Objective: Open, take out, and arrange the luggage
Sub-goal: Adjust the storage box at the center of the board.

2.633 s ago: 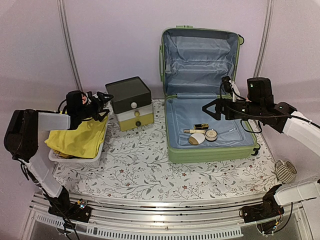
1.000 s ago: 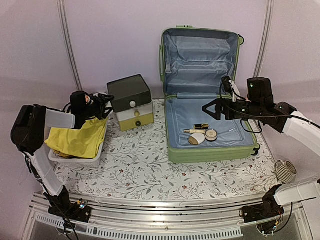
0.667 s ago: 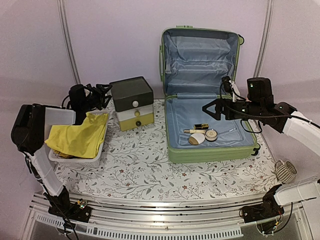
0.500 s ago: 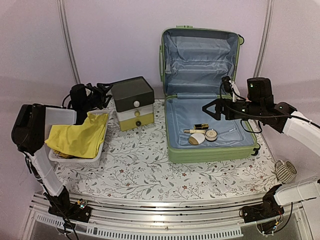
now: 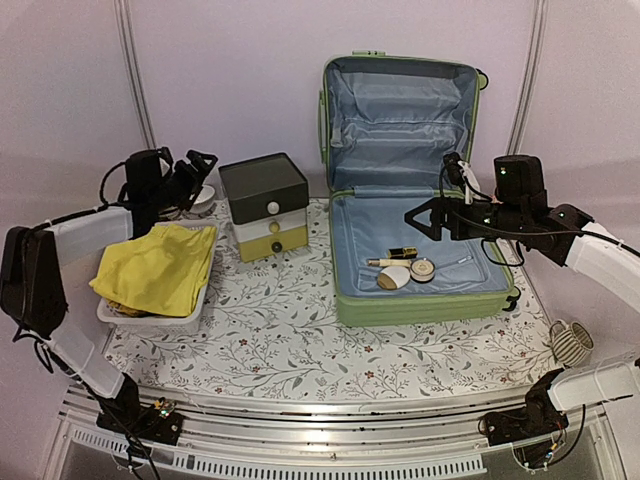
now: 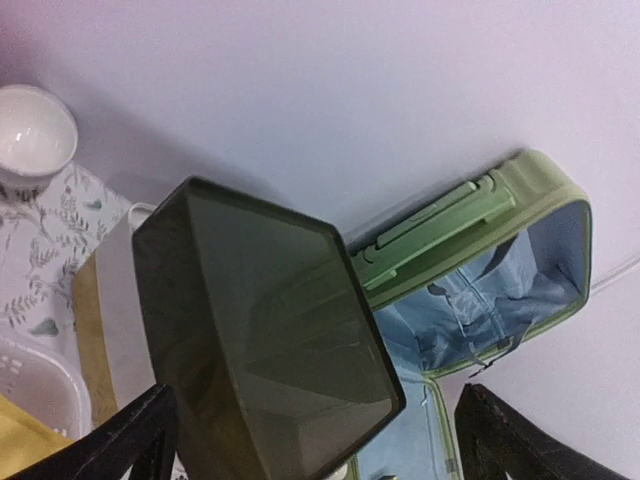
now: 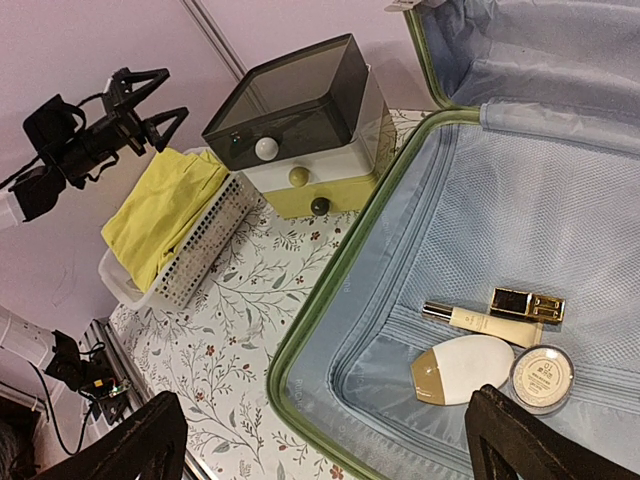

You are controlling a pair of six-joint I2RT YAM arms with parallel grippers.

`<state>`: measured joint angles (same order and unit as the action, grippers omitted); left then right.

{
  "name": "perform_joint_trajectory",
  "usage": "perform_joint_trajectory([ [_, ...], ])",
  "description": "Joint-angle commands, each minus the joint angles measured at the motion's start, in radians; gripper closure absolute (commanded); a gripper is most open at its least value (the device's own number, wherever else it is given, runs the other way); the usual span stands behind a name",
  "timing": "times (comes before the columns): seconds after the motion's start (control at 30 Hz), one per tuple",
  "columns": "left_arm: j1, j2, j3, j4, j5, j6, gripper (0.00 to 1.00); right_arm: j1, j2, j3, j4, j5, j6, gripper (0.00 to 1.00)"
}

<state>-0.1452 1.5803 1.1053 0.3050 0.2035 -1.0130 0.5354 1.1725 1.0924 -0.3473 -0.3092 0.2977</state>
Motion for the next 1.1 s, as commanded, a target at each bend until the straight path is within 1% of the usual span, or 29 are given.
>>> perform_joint_trajectory([
  [0.0, -0.062, -0.091, 0.069, -0.125, 0.057, 0.458, 0.02, -0.007, -0.016, 0.009, -0.011, 0.005, -0.013, 0.01],
  [0.07, -0.107, -0.091, 0.120, -0.224, 0.089, 0.694, 0.02, -0.008, -0.015, 0.014, -0.012, 0.006, -0.018, 0.01],
  [0.1, -0.130, -0.076, 0.163, -0.300, 0.093, 0.789, 0.02, -0.008, -0.014, 0.016, -0.013, 0.004, -0.020, 0.01],
  [0.2, -0.164, -0.021, 0.305, -0.478, 0.123, 1.017, 0.04, -0.007, -0.009, 0.026, -0.016, 0.001, -0.022, 0.01],
  [0.3, -0.182, -0.007, 0.340, -0.533, 0.170, 1.169, 0.06, -0.008, -0.005, 0.030, -0.018, -0.005, -0.022, 0.01],
  [0.4, -0.204, 0.011, 0.363, -0.569, 0.170, 1.294, 0.06, -0.008, -0.008, 0.031, -0.019, -0.003, -0.019, 0.01],
  [0.5, -0.241, 0.064, 0.414, -0.664, 0.150, 1.428, 0.08, -0.007, -0.008, 0.031, -0.022, 0.002, -0.019, 0.01],
  [0.6, -0.298, 0.117, 0.452, -0.723, -0.015, 1.511, 0.08, -0.008, -0.007, 0.031, -0.025, 0.004, -0.019, 0.01],
  [0.7, -0.326, 0.151, 0.463, -0.728, -0.109, 1.569, 0.06, -0.008, -0.005, 0.032, -0.025, 0.004, -0.018, 0.01],
  [0.93, -0.331, 0.213, 0.529, -0.733, -0.217, 1.588, 0.06, -0.008, -0.015, 0.028, -0.030, 0.008, -0.020, 0.01],
  [1.07, -0.332, 0.241, 0.540, -0.733, -0.260, 1.636, 0.06, -0.006, -0.020, 0.020, -0.030, 0.008, -0.019, 0.01],
])
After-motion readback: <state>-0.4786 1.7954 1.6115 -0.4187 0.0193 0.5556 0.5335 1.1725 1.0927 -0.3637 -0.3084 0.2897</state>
